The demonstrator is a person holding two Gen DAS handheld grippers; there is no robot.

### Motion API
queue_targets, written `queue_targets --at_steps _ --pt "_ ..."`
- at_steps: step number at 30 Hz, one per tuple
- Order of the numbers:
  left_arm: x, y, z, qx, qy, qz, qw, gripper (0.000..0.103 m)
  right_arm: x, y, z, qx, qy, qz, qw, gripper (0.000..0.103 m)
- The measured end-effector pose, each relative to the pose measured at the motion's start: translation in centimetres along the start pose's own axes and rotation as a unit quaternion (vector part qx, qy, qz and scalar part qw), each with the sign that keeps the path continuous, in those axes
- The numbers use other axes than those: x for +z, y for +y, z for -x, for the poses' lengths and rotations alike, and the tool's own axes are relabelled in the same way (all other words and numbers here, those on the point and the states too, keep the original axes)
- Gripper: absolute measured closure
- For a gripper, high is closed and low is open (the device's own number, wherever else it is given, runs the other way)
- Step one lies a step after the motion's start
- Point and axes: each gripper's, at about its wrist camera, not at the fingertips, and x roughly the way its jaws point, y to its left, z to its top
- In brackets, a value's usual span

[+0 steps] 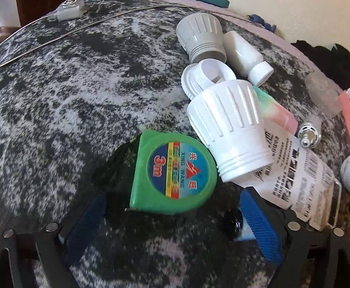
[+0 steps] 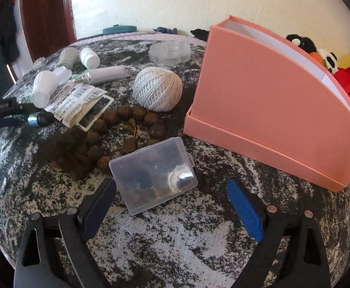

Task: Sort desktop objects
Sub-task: 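Reach the left tool to the green tape measure while the right tool reaches the clear box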

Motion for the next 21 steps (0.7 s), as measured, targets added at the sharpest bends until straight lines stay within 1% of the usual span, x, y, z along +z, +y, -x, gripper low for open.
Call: queue_targets --at_steps 2,4,9,10,12,13,21 --pt "0.1 -0.5 -0.3 0.007 -0.004 -0.011 0.9999 0.004 0.0 0.2 -0.4 0.0 0.005 0.003 1.0 0.008" --pt "0.1 -0.7 -0.5 0.015 -0.009 -0.02 0.9997 0.002 0.0 0.3 -0.8 0.001 0.009 0.003 1.0 0.008" --pt "0.2 -1.0 -0.8 0.034 -0.022 -0.037 0.9985 0.003 0.1 0.1 -1.4 0.006 0.016 -0.001 1.0 0.008" --pt "0.2 -1.0 -0.9 0.038 -0.024 -0.04 0.9982 0.007 0.1 0.1 -1.6 0.006 0.017 -0.001 1.0 0.008" --pt "0.2 -1.2 -1.0 0.049 -0.029 -0.048 0.9972 0.029 0.1 0.1 -1.9 0.005 0.02 -0.001 1.0 0.008" --pt "0.2 -1.3 -0.8 0.061 -0.032 -0.053 0.9962 0.047 0.1 0.2 -2.0 0.005 0.022 -0.001 1.0 0.008" --pt "-0.5 -0.7 0.5 0.048 -0.03 -0.042 0.9975 0.046 0.3 0.3 -2.8 0.01 0.019 0.003 1.0 0.008"
